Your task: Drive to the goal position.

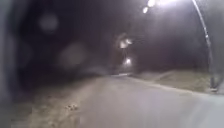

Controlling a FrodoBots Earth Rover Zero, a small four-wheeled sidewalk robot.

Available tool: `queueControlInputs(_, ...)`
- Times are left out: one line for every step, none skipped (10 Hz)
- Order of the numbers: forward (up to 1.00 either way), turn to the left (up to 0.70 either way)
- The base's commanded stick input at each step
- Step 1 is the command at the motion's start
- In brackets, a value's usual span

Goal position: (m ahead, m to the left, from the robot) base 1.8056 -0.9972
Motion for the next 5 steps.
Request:
queueControlInputs(1.00, -0.03)
queueControlInputs(1.00, -0.07)
queueControlInputs(1.00, -0.10)
queueControlInputs(1.00, -0.13)
queueControlInputs(1.00, -0.17)
